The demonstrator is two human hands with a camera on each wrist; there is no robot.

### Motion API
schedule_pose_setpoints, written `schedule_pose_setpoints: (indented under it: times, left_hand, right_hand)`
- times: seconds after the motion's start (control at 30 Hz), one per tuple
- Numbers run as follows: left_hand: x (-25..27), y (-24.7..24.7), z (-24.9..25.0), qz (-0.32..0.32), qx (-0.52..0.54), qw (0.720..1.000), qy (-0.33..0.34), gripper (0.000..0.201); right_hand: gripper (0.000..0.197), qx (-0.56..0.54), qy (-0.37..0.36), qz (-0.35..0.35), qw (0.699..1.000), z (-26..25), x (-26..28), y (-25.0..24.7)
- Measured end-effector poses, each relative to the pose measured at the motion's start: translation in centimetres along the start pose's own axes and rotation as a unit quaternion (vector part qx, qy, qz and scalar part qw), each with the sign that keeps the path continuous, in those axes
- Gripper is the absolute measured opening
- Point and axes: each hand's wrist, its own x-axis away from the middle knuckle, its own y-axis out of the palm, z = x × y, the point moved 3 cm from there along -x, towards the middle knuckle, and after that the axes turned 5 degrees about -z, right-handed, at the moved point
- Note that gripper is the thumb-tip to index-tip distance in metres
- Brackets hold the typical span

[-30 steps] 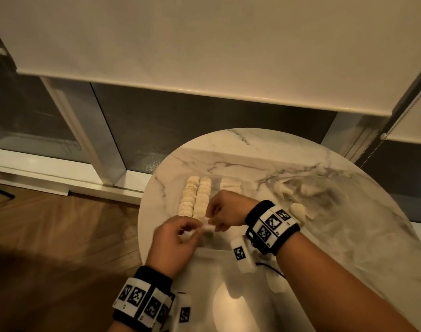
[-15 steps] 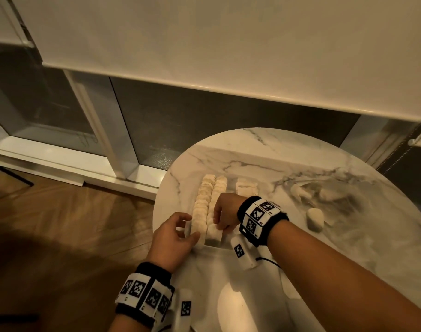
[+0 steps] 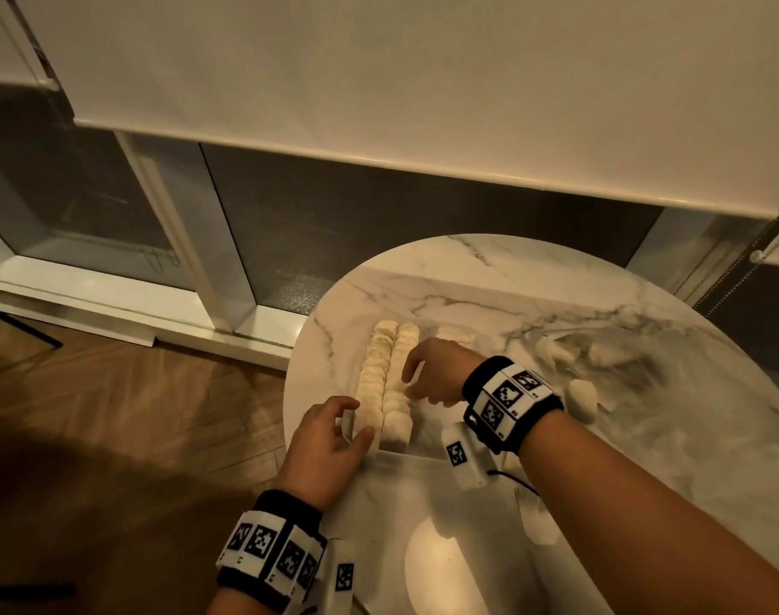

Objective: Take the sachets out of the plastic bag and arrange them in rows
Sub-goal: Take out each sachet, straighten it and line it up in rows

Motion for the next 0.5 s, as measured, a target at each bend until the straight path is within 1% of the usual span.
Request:
schedule_pose_setpoints:
  times: [0.07,0.13,0.2,0.27,0.37,0.43,0.5]
  left_hand:
    - [0.2,0.0,0.2,0.022,-0.058,0.998,0.026,0.038]
    - [0.6,-0.1,1.5,0.037,-0.138,0.988,0.053,0.037]
    - [1.2,0.3,3.2,0.023,-0.240,0.967,0.083,0.036]
    - [1.7,1.5,4.8,-0.014,-0.308,0.946,0.099,0.047]
    - [2.1,3.7,5.8,-0.056,-0.338,0.935,0.091,0.074]
    - [2.2,4.8,5.7,-0.072,-0.345,0.932,0.084,0.080]
    - [2.1,5.2,5.6,-0.081,-0.354,0.928,0.076,0.081]
  right_hand:
    - [0.011,-0.043,-0.010,0.050,0.998,1.1,0.9,-0.9]
    - [0.008,-0.086,-0.022,0.104,0.991,2.4,2.3,-1.6]
    - [0.006,-0.140,-0.026,0.151,0.978,4.1,3.8,-2.0]
    - [0.004,-0.190,-0.023,0.191,0.963,5.8,5.4,-2.2]
    - [0.003,-0.273,-0.009,0.223,0.936,8.5,7.4,-2.1]
    - [0.003,-0.309,0.008,0.236,0.922,10.3,8.7,-2.0]
    - [0.003,-0.326,0.019,0.246,0.913,11.9,9.8,-1.7]
